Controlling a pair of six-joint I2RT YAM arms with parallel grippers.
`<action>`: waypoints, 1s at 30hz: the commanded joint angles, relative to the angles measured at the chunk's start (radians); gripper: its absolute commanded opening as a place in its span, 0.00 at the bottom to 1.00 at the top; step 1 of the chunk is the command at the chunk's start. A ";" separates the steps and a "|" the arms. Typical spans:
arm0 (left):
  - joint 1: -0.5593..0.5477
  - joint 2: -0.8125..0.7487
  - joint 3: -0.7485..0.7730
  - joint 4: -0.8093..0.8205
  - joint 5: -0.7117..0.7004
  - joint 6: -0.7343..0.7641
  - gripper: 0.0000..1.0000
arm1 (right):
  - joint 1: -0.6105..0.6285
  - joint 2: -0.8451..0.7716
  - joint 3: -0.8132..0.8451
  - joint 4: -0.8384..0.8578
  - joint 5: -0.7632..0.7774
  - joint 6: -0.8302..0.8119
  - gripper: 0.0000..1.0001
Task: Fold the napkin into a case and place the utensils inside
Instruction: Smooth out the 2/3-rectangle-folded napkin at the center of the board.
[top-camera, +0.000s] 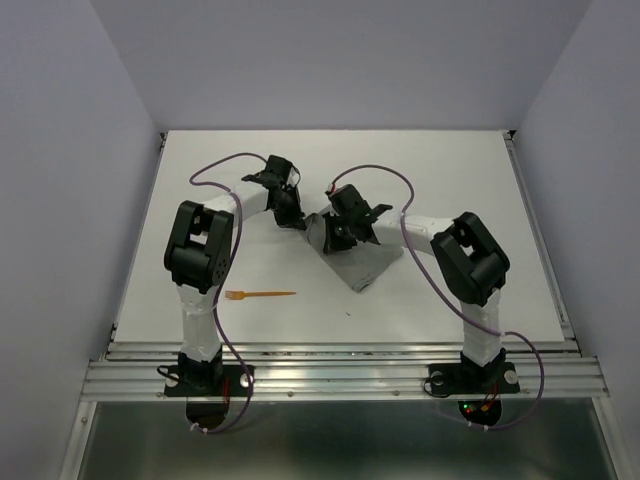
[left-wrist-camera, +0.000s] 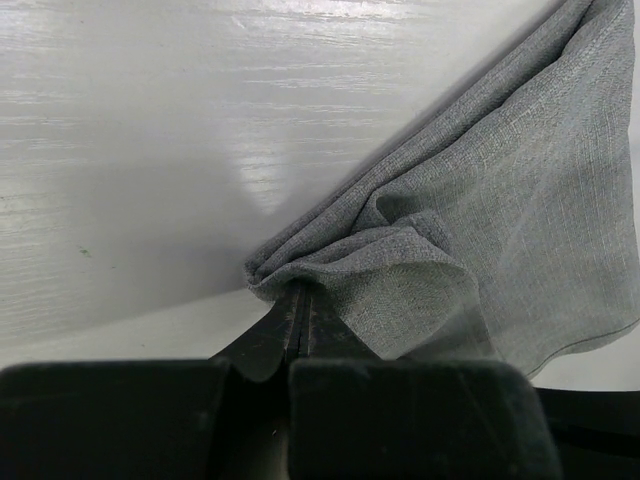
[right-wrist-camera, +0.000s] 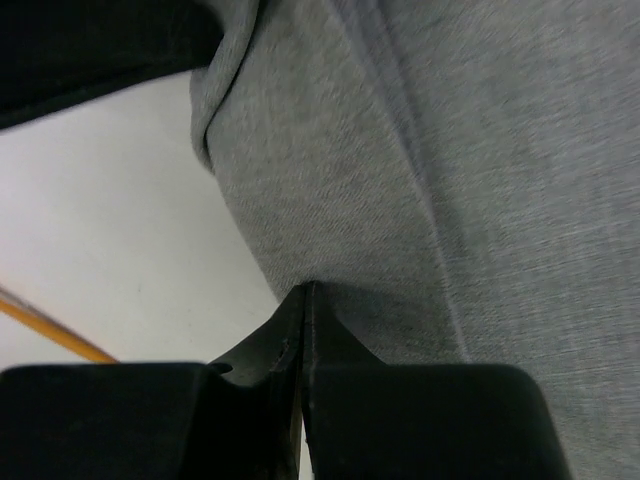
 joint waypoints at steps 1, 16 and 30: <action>-0.005 -0.076 0.033 -0.025 -0.014 0.024 0.00 | 0.002 0.024 0.085 -0.039 0.127 -0.009 0.01; -0.005 -0.041 0.090 -0.028 0.000 0.030 0.00 | 0.002 0.002 0.166 -0.030 0.130 -0.011 0.01; -0.005 0.031 0.142 -0.016 0.023 0.031 0.00 | -0.016 0.177 0.334 -0.077 0.244 -0.009 0.01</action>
